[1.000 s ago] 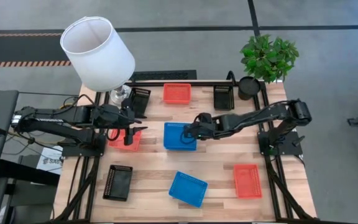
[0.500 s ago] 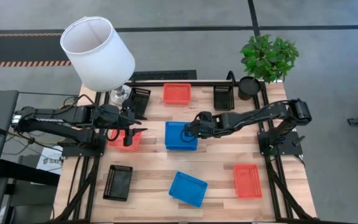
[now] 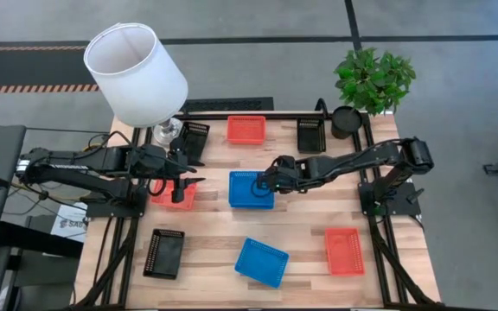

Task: Stack baskets by color
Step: Stack the top right blue bin on the top left blue bin

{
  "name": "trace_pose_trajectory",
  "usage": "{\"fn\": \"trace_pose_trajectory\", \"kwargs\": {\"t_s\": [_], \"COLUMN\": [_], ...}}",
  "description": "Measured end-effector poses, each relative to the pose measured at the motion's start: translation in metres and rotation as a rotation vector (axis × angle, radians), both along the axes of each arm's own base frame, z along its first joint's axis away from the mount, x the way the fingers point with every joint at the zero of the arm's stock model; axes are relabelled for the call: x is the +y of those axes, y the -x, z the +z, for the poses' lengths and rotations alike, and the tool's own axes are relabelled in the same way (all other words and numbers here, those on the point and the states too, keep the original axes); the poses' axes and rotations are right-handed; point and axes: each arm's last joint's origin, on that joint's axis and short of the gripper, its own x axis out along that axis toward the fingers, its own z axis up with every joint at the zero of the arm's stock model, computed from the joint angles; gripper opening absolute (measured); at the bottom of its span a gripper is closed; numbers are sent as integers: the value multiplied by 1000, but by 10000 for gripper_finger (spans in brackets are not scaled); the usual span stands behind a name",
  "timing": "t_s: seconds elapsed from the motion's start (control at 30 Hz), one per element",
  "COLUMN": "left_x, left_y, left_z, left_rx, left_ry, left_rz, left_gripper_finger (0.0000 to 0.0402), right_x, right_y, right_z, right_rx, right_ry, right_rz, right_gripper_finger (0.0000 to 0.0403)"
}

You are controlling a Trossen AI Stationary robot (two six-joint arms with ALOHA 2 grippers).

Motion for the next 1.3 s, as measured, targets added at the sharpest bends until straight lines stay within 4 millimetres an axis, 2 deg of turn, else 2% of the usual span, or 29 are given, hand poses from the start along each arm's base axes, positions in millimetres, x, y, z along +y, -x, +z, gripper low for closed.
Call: {"fn": "trace_pose_trajectory", "kwargs": {"t_s": [0.37,0.7,0.83,0.93,1.07,1.3], "left_x": [0,0,0,0,0,0], "left_y": [0,0,0,0,0,0], "left_z": [0,0,0,0,0,0], "left_rx": [-2,-2,-4,-5,-5,-5], "left_ry": [9,10,22,23,25,25], "left_rz": [7,13,19,20,21,21], "left_gripper_finger": [190,190,190,190,190,190], "right_x": [0,0,0,0,-1,-1], "right_y": [2,1,0,0,0,0], "right_z": [-3,-3,-3,-2,-2,-3], "right_rx": [8,4,-3,-2,3,10], "right_ry": [-14,14,16,27,60,77], "right_rz": [-14,18,20,31,40,63], "right_gripper_finger": [113,210,230,229,208,128]}}
